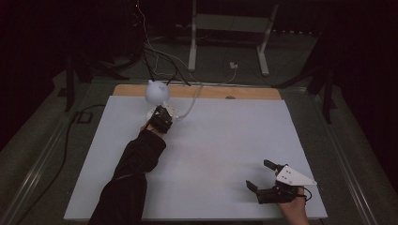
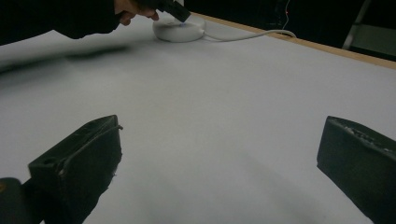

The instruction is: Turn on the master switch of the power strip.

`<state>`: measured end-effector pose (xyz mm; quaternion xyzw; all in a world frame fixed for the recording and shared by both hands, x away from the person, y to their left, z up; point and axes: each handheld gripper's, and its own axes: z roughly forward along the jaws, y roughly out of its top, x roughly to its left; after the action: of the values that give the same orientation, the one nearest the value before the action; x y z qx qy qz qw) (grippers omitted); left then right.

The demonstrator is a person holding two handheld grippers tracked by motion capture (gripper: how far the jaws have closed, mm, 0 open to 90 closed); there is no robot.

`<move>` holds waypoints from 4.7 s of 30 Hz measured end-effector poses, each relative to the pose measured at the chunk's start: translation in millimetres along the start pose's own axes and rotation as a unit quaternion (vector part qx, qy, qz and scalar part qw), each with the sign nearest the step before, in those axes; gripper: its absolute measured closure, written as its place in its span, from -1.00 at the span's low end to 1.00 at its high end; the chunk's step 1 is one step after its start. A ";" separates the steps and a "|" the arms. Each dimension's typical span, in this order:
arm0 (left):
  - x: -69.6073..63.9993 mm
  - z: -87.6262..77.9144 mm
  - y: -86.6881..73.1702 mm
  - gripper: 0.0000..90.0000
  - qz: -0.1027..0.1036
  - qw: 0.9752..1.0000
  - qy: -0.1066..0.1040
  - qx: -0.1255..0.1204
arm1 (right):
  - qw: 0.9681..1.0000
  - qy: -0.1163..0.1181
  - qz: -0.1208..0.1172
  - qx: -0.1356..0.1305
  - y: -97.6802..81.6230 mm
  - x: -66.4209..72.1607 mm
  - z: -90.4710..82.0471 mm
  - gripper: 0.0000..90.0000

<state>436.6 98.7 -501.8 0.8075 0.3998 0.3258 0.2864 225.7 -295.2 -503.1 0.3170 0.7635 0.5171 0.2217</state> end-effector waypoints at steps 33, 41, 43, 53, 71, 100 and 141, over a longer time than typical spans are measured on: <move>3.9 -31.0 5.5 -0.17 -0.062 0.993 -0.099 0.020 | 1.000 -0.003 0.000 -0.002 0.8 -0.1 -0.6 -1.00; 6.4 -36.2 4.4 -0.79 -0.064 0.988 -0.134 0.033 | 1.000 -0.003 0.000 0.000 0.7 0.1 -0.3 -1.00; 7.6 -36.9 4.7 -0.97 -0.063 0.985 -0.157 0.040 | 1.000 -0.003 0.000 0.000 0.7 0.2 -0.3 -1.00; 10.9 -48.4 6.9 -1.00 -0.062 0.978 -0.197 0.028 | 1.000 -0.003 0.001 -0.001 0.8 0.1 -0.4 -1.00; 7.2 -61.4 -11.1 -1.00 -0.012 0.950 -0.311 0.007 | 1.000 -0.002 0.002 0.001 0.8 0.8 0.4 -1.00; 4.5 -110.5 -72.9 -1.00 0.001 0.949 -0.317 -0.001 | 1.000 -0.003 -0.003 0.002 1.7 2.7 0.7 -1.00; -5.0 -159.0 -164.7 -1.00 0.006 0.950 -0.311 -0.026 | 1.000 -0.001 -0.001 0.007 0.7 2.4 2.3 -1.00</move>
<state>238.6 211.7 -523.2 0.8634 0.2776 0.0708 0.4152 225.7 -291.8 -503.4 0.3181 0.7673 0.5111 0.2208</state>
